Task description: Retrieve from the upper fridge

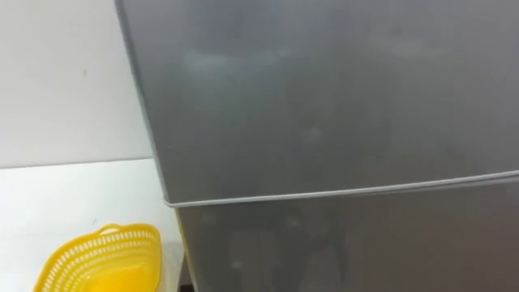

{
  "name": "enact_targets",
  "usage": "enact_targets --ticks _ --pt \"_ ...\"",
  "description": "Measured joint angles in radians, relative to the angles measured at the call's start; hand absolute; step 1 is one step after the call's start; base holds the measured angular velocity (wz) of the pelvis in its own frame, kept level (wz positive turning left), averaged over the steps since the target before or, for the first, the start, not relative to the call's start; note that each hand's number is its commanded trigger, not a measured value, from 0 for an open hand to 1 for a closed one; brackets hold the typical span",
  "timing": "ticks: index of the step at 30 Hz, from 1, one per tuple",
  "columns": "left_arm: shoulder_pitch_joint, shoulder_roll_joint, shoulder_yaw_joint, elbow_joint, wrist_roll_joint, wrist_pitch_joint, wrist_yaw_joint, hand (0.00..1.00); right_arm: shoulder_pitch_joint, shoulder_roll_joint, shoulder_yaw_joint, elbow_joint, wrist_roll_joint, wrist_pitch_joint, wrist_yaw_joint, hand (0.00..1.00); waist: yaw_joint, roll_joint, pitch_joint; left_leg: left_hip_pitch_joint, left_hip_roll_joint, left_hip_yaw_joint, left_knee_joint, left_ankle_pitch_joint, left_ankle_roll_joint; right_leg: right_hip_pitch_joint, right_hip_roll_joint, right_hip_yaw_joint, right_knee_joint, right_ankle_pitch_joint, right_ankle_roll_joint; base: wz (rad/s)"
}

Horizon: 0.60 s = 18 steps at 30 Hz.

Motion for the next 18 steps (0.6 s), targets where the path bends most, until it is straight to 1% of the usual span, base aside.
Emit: enact_targets --ticks 1,3,4,5,7,8,10,11,12,14,18 --pt "0.000 0.000 -0.006 -0.004 -0.002 0.002 -0.015 0.00 0.000 0.000 0.000 0.000 0.000 -0.001 0.000 0.00 -0.004 0.000 -0.0001 0.000 0.000 0.000 0.000 0.000 0.000 0.000 0.000 0.000 0.000 0.000 0.000 -0.04" --pt "-0.001 0.001 -0.022 -0.027 -0.040 0.017 -0.082 0.00 -0.001 -0.001 -0.001 0.008 0.005 -0.001 0.000 0.00 -0.005 0.000 -0.0002 0.000 0.000 0.011 -0.003 0.000 0.000 -0.004 0.000 0.006 0.000 0.000 0.000 -0.08" --pt "-0.001 0.001 -0.022 -0.031 -0.059 0.018 -0.098 0.00 -0.004 -0.002 -0.001 0.014 0.008 0.000 0.000 0.00 -0.004 0.001 -0.0004 0.001 0.001 0.014 -0.005 0.000 0.000 -0.006 0.000 0.008 0.000 0.000 0.000 -0.11" --pt "-0.003 0.001 -0.022 -0.038 -0.099 0.022 -0.128 0.00 -0.008 -0.003 -0.001 0.023 0.006 0.001 0.000 0.00 -0.004 0.001 -0.0015 0.001 0.001 0.017 -0.007 0.000 0.000 -0.008 0.000 0.012 0.001 0.000 0.000 -0.10" --pt "-0.006 0.001 -0.019 -0.062 -0.199 0.050 -0.184 0.00 -0.006 -0.003 -0.001 0.033 0.004 0.008 0.000 0.00 -0.009 0.001 -0.0024 0.003 0.001 0.018 -0.007 0.000 0.000 -0.007 0.000 0.020 0.002 0.000 0.000 -0.04" --pt "-0.011 0.001 -0.019 -0.065 -0.224 0.056 -0.199 0.00 -0.006 -0.003 -0.001 0.034 0.005 0.009 0.000 0.00 -0.009 0.000 -0.0026 0.003 0.001 0.017 -0.007 0.000 0.000 -0.007 0.000 0.020 0.002 0.001 0.000 0.00" --pt "-0.040 0.001 -0.017 -0.071 -0.328 0.062 -0.243 0.00 -0.006 -0.003 -0.002 0.034 0.000 0.023 0.002 0.00 -0.008 -0.001 -0.0034 0.003 0.001 0.018 -0.006 0.000 0.000 -0.008 0.000 0.018 0.003 0.001 0.000 0.00" --pt "-0.048 0.001 -0.016 -0.073 -0.357 0.065 -0.249 0.00 -0.005 -0.003 -0.002 0.034 -0.001 0.029 0.003 0.00 -0.009 -0.001 -0.0035 0.003 0.001 0.019 -0.005 0.000 0.000 -0.007 0.000 0.017 0.003 0.001 0.000 0.00" --pt "-0.061 0.001 -0.017 -0.079 -0.409 0.069 -0.264 0.00 -0.005 -0.003 -0.001 0.033 -0.002 0.032 0.006 0.00 -0.010 0.000 -0.0040 0.003 0.001 0.021 -0.005 0.000 0.000 -0.007 0.000 0.015 0.003 0.001 0.000 0.00" --pt "-0.076 0.001 -0.017 -0.089 -0.459 0.079 -0.292 0.00 -0.005 -0.003 -0.001 0.032 -0.002 0.041 0.007 0.00 -0.013 0.000 -0.0043 0.003 0.001 0.021 -0.005 0.000 0.000 -0.007 0.000 0.013 0.004 0.001 0.000 0.00" --pt "-0.077 0.001 -0.021 -0.108 -0.566 0.082 -0.359 0.00 -0.004 -0.004 -0.001 0.032 -0.003 0.045 0.006 0.00 -0.015 0.003 -0.0064 0.004 0.003 0.029 -0.005 0.001 0.001 -0.012 0.000 0.019 0.007 0.002 0.000 -0.04"
